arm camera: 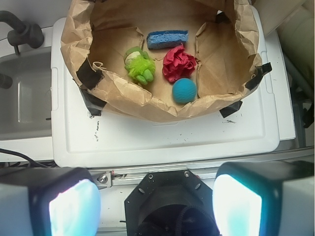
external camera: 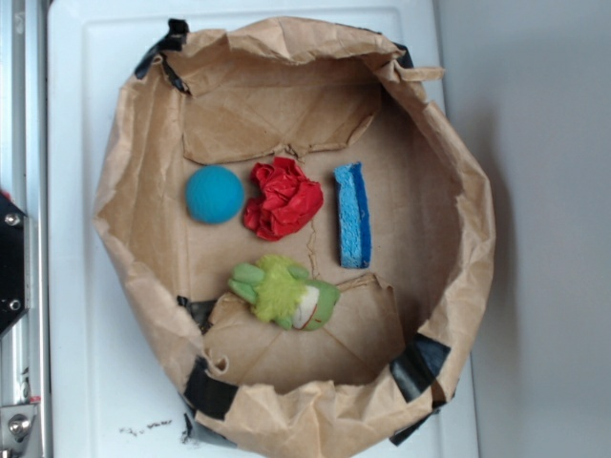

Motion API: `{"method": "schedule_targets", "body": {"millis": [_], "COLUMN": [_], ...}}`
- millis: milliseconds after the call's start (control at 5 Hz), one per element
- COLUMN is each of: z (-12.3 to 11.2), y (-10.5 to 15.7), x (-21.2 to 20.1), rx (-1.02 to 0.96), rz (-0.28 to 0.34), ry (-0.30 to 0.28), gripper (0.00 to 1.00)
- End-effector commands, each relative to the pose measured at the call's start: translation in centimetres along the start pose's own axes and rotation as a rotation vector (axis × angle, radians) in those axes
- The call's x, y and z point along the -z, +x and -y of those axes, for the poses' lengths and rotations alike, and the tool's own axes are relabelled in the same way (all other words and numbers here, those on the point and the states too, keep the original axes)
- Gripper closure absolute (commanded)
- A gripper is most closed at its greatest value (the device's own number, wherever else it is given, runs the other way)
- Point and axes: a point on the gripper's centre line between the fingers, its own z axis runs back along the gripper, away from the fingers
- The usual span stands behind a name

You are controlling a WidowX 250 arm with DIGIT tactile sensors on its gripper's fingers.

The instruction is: Grab the blue sponge.

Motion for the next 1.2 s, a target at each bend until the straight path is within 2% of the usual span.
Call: {"method": "schedule_targets", "body": {"millis": [0,200,400,600,1000], "z": [0.0,1.5,1.9,1.0,1.0], "y": [0.0,2.2,1.2,1.8,1.8], "x": [0.0,0.0,-0.4,-0.1,-0.1], "rx": [0.000,-0.138,-0.378,-0.626,-0.626], "rz": [0.000,0.000,0.098,0.210,0.210], "ry": [0.000,-0.002,-0.011,-0.048,-0.048], "gripper": [0.00,0.00,0.00,0.00,0.00]}}
